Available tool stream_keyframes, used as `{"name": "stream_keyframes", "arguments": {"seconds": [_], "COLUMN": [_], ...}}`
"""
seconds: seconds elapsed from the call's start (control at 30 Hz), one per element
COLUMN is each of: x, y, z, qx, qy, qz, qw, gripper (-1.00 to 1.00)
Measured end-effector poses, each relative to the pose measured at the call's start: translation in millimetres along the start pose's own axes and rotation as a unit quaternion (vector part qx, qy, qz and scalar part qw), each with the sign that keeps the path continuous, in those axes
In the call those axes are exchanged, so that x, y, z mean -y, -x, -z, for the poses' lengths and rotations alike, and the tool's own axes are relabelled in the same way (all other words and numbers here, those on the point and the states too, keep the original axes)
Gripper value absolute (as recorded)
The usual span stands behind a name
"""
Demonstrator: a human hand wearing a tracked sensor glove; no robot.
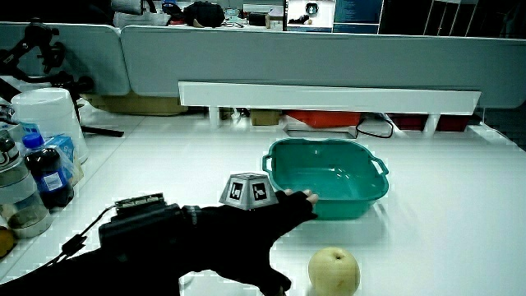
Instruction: Place pear on desk
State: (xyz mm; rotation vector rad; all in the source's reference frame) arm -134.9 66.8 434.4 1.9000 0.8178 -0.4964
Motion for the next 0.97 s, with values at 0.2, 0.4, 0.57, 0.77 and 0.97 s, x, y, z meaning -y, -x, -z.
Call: {"name": "stream_keyframes", "arguments": {"seconds": [0.2, 0.4, 0.57, 0.77, 0.97], "x": [33, 61, 75, 86, 86], "y": [15.2, 27.0, 36.8, 38.6, 37.7], "z": [-9.2, -15.0, -13.3, -16.6, -17.6], "qx": [0.035, 0.035, 0.042, 0.041, 0.046], "qy": [-0.001, -0.054, -0.059, -0.065, -0.065], "qz": [-0.081, -0.086, -0.118, -0.136, -0.134], "qw": [0.9961, 0.9942, 0.9904, 0.9877, 0.9878], "gripper": [-1.0, -1.0, -1.0, -1.0, -1.0]}}
